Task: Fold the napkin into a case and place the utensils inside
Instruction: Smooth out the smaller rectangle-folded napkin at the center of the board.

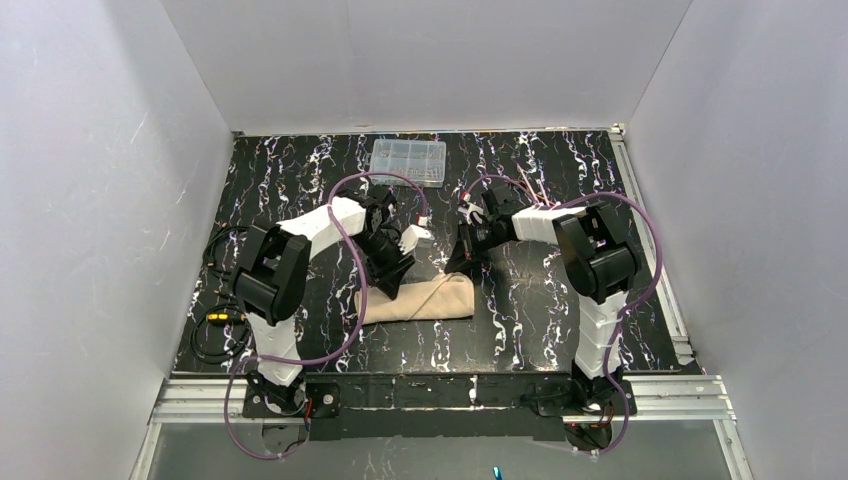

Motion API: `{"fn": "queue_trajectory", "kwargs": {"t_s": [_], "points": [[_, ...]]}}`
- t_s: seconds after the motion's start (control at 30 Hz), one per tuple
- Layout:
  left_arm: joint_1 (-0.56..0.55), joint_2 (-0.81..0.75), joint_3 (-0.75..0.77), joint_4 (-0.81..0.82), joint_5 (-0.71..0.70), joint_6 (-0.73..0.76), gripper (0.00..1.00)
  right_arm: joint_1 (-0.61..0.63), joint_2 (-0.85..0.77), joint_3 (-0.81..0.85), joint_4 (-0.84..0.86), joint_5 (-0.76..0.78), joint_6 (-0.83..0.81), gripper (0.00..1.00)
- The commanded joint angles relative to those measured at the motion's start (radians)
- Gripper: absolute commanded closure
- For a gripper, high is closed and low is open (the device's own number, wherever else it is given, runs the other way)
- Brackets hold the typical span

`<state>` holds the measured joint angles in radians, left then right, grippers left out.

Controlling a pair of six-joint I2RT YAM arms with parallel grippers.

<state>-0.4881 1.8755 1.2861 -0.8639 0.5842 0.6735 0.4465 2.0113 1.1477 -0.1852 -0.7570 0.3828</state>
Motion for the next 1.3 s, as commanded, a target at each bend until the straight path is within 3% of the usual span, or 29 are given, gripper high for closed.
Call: {"fn": "queue_trajectory", "kwargs": {"t_s": [0.0, 0.03, 0.1, 0.13, 0.27, 0.43, 0.5, 0.67, 0.87, 1.27], "points": [[-0.007, -0.001, 0.008, -0.013, 0.029, 0.029, 0.65, 0.004, 0.009, -0.017, -0.016, 0.027, -0.004, 0.97], [-0.009, -0.001, -0.001, -0.01, 0.026, 0.036, 0.73, 0.005, 0.009, -0.018, -0.019, 0.035, -0.004, 0.99], [-0.016, -0.003, -0.03, 0.005, 0.007, 0.043, 0.98, 0.005, 0.009, -0.019, -0.025, 0.045, -0.003, 0.99], [-0.016, -0.003, -0.042, 0.016, -0.006, 0.043, 1.0, 0.005, 0.008, -0.018, -0.027, 0.049, -0.002, 0.99], [-0.015, -0.024, -0.085, 0.061, -0.042, 0.039, 1.0, 0.0, -0.01, 0.002, -0.048, 0.072, -0.005, 0.95], [-0.016, -0.046, -0.12, 0.087, -0.06, 0.042, 1.0, -0.008, -0.056, 0.092, -0.112, 0.134, -0.016, 0.76], [-0.016, -0.051, -0.128, 0.095, -0.067, 0.043, 1.0, -0.008, -0.069, 0.141, -0.132, 0.159, -0.022, 0.72], [-0.016, -0.055, -0.138, 0.116, -0.074, 0.045, 1.0, 0.023, -0.091, 0.166, -0.043, 0.13, 0.031, 0.84], [-0.015, -0.085, -0.171, 0.15, -0.106, 0.052, 1.0, 0.104, 0.02, 0.208, -0.105, 0.126, -0.004, 0.98], [-0.007, -0.084, -0.222, 0.208, -0.195, 0.032, 1.0, 0.05, -0.027, 0.033, -0.171, 0.154, -0.047, 0.99]]}}
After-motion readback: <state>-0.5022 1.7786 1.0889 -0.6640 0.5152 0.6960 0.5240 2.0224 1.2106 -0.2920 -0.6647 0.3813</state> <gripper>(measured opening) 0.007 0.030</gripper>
